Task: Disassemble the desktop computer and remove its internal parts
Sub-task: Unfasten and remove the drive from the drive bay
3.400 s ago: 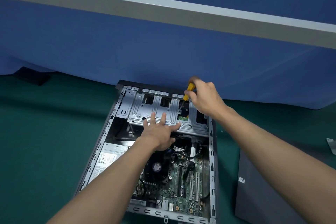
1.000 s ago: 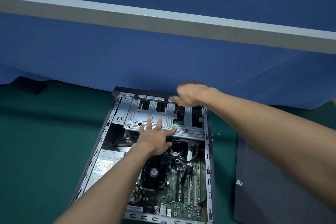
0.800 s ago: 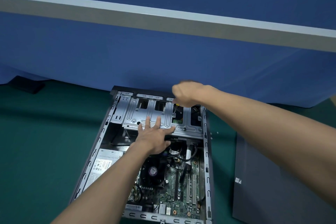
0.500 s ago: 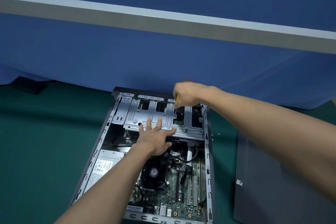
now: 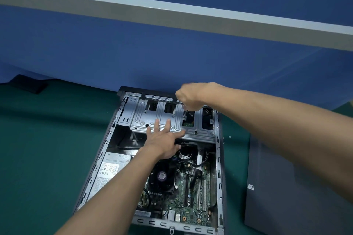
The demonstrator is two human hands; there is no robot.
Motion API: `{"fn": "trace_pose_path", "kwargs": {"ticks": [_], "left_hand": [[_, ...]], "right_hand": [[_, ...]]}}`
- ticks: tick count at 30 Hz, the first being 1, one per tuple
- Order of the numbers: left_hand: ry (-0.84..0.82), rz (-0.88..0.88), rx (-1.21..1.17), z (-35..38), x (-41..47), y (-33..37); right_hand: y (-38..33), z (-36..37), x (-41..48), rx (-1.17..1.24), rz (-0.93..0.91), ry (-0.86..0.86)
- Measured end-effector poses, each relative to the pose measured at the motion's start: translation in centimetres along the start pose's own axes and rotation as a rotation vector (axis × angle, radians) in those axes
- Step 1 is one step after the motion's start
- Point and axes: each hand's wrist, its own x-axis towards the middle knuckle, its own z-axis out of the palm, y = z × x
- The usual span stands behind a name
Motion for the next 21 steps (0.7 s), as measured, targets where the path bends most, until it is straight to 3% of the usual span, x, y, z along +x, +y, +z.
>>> {"fn": "trace_pose_path", "kwargs": {"ticks": [4,8,13,21], "left_hand": [[0.006,-0.004,0.002,0.2,0.1,-0.1],[0.011,0.002,-0.004,0.3,0.2,-0.1],[0.016,0.000,-0.001,0.3,0.1,-0.1],[0.020,0.003,0.010,0.3,0.2,-0.1]], "right_hand": [[-0.4,-0.1,0.3,-0.037,-0.026,0.015],[-0.2,-0.2,0.1,0.144,0.106,-0.134],[0.1,-0.9,-0.1,0.200,0.188,-0.250],[-0.6,0.3,-0.3,-0.034,-0.016,0.087]]}}
